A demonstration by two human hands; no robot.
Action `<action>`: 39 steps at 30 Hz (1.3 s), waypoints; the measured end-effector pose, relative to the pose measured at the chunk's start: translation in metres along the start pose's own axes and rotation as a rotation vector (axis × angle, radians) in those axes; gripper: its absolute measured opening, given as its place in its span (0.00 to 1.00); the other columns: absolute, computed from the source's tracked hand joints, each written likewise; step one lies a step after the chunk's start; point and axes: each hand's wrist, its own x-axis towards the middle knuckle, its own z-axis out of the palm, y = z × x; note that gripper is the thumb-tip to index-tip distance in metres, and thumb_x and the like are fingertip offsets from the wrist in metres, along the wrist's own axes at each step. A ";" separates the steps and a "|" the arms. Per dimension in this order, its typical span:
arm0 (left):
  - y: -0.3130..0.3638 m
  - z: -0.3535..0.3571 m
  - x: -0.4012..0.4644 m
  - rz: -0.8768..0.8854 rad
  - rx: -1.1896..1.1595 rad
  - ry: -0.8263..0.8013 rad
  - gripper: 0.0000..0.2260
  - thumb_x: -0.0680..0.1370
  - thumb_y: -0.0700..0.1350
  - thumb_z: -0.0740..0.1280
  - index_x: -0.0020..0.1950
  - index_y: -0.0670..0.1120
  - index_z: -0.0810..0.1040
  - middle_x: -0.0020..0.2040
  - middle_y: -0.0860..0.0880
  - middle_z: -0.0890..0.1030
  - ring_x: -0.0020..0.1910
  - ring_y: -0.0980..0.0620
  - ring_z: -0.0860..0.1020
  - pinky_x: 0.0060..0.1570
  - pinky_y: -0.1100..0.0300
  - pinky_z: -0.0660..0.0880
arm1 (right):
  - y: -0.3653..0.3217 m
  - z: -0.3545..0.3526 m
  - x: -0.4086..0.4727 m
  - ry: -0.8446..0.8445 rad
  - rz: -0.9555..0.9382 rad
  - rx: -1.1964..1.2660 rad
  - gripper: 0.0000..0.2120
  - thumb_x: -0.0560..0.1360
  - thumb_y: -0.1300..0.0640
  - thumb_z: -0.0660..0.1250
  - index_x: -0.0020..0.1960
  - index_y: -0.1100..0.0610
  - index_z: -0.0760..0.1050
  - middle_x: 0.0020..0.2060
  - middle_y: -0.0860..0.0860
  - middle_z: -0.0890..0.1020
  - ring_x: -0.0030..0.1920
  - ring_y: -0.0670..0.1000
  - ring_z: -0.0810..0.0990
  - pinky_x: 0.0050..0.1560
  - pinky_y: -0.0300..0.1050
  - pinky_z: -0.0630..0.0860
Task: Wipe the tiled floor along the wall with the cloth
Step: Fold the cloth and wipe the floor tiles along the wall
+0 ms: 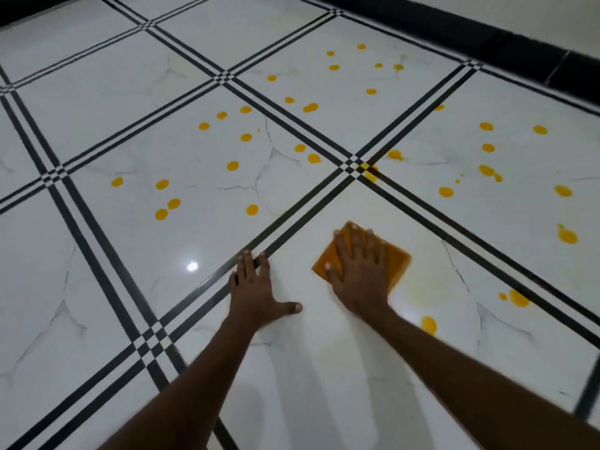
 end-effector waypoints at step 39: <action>0.027 0.000 -0.002 0.101 0.027 0.011 0.36 0.79 0.64 0.61 0.82 0.50 0.55 0.82 0.44 0.51 0.81 0.43 0.50 0.77 0.41 0.53 | 0.040 -0.009 -0.120 -0.107 -0.106 -0.003 0.41 0.75 0.36 0.61 0.83 0.44 0.51 0.82 0.58 0.56 0.81 0.66 0.53 0.77 0.69 0.53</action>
